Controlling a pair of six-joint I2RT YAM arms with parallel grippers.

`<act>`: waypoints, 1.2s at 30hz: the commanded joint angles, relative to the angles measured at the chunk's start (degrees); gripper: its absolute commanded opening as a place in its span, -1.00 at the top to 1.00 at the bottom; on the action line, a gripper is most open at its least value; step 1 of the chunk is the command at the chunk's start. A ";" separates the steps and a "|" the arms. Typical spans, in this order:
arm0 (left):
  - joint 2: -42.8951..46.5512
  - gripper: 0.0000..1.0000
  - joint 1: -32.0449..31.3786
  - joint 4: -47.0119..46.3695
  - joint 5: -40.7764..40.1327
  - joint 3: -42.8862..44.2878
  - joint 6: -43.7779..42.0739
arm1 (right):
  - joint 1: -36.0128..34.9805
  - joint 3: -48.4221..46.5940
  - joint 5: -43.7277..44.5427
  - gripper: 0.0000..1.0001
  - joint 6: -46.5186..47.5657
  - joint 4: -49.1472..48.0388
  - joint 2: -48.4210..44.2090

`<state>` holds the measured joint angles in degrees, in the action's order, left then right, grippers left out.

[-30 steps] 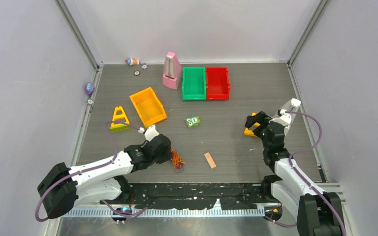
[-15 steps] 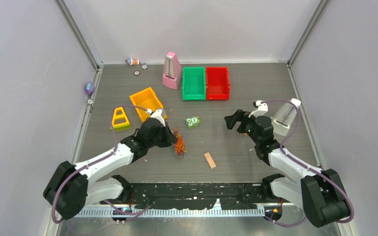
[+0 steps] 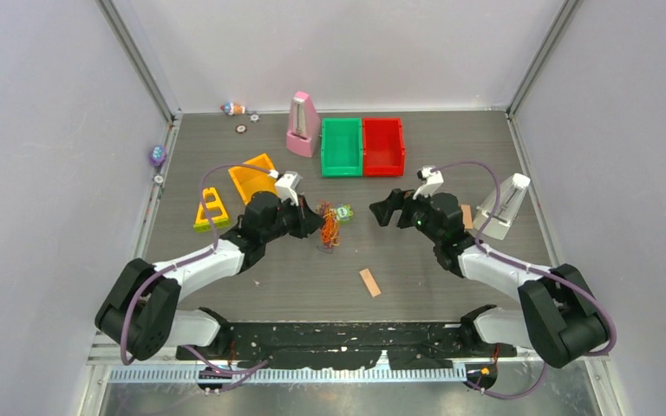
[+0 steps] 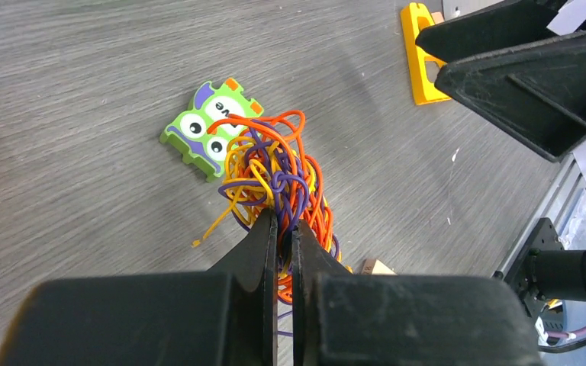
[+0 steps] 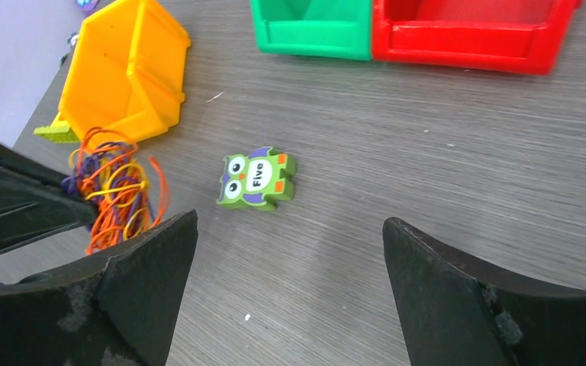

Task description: Untangle the cables

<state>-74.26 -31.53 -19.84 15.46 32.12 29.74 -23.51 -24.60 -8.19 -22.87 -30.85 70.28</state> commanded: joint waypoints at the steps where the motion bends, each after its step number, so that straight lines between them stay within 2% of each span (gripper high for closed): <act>1: -2.38 1.00 0.79 -7.78 1.51 -0.70 -0.74 | -2.02 -0.16 -2.75 -0.89 1.41 -8.83 3.74; 11: -1.88 1.00 1.07 -5.30 0.12 -0.06 -1.32 | -3.82 -1.15 -9.49 -0.55 3.02 -9.50 5.99; 17: -0.97 1.00 1.52 -11.09 4.48 -2.06 0.02 | -5.05 -2.57 -19.61 -0.52 1.95 -14.39 10.06; 25: 1.61 1.00 1.65 -18.80 9.32 -5.04 1.60 | -10.02 -5.59 -24.38 -0.48 5.32 -14.14 12.35; 28: 2.17 1.00 1.65 -20.76 10.78 -5.86 1.87 | -11.39 -6.72 -25.01 -0.36 5.77 -13.85 12.98; 31: 2.08 1.00 1.65 -22.45 12.24 -6.13 2.39 | -11.98 -7.65 -25.16 -0.08 6.18 -12.80 13.66; 34: 1.66 1.00 1.65 -23.61 13.64 -6.11 2.78 | -12.25 -8.15 -24.15 0.02 6.22 -12.20 13.79; 35: 1.53 1.00 1.65 -24.00 14.00 -6.15 2.85 | -12.26 -8.39 -23.80 0.24 6.24 -11.53 13.72; 36: 1.47 1.00 1.65 -24.10 13.91 -6.15 2.79 | -12.26 -8.46 -22.49 0.36 6.32 -11.13 13.47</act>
<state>-73.65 -30.24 -37.50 26.55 26.02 31.77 -35.42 -30.70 -31.99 -17.56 -41.45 84.05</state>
